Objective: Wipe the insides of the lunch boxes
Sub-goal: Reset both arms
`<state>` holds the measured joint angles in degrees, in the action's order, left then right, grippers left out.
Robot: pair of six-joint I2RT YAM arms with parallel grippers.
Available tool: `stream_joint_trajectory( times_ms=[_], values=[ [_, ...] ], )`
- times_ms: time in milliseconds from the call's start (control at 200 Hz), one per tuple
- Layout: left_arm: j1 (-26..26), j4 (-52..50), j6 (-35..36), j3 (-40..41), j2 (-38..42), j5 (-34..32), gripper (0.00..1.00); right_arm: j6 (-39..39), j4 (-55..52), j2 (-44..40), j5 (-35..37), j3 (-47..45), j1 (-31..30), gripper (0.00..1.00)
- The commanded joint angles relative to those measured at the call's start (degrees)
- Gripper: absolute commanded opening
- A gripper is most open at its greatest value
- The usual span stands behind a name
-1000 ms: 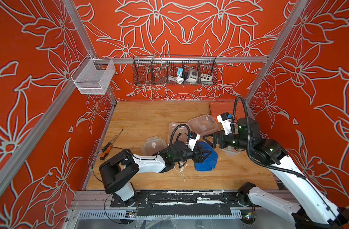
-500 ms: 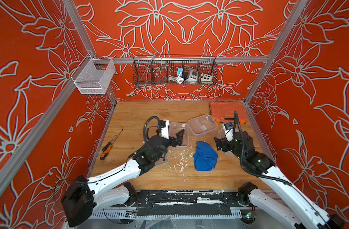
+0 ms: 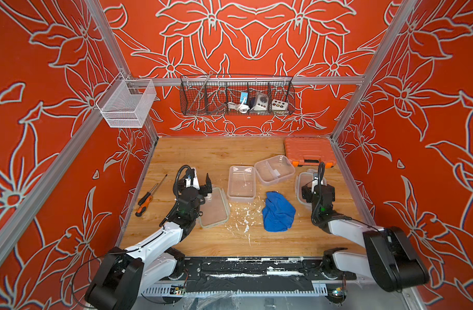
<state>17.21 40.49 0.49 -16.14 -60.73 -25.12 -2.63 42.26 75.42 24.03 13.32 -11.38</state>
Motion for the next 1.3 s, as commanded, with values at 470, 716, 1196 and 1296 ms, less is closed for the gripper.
stream_joint_trajectory(
  times_ms=[470, 716, 1196, 1296],
  values=[
    [-12.79, 19.95, 1.94, 8.1, -11.01, 19.88, 0.93, 1.08, 10.8, 5.55, -7.04, 1.67, 4.44, 0.97],
    [-13.06, 28.79, -1.2, 9.54, -19.29, 14.41, 0.98, 1.17, 9.16, 6.3, -7.02, 3.09, 4.52, 0.98],
    [-13.08, 29.95, -0.93, 9.7, -19.94, 14.14, 0.98, 1.29, 10.62, 6.8, -6.19, 2.76, 4.44, 0.98],
    [-13.08, 29.73, -0.93, 9.72, -19.78, 14.14, 0.98, 1.3, 10.55, 6.8, -6.19, 2.85, 4.44, 0.98]
  ],
)
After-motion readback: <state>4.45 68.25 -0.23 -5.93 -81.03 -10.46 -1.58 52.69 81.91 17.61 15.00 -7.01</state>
